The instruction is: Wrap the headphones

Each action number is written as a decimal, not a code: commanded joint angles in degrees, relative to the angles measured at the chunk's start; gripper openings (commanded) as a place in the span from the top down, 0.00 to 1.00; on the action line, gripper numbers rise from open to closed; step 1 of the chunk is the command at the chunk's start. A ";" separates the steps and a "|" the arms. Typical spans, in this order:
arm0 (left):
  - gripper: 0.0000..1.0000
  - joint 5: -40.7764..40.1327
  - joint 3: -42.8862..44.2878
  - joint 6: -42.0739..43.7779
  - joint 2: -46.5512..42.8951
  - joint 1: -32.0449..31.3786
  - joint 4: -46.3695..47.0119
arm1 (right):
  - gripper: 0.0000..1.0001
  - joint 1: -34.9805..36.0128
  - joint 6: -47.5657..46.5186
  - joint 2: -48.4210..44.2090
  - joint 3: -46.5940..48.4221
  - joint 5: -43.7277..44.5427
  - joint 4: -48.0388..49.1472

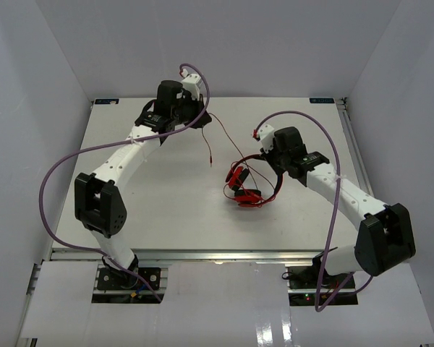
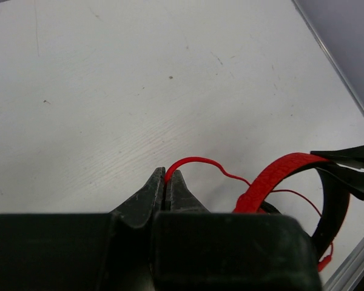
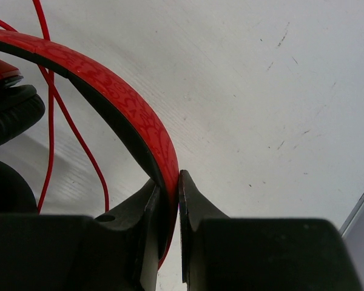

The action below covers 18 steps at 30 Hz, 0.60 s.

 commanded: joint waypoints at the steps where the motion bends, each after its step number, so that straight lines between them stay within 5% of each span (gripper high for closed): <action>1: 1.00 1.31 2.74 -1.90 -3.93 0.37 -2.65 | 0.92 -0.04 2.17 0.36 1.94 3.31 4.07; 18: 1.00 12.73 2.58 -12.70 -3.04 -0.52 -2.18 | 0.92 -3.48 7.56 4.01 4.11 8.76 5.83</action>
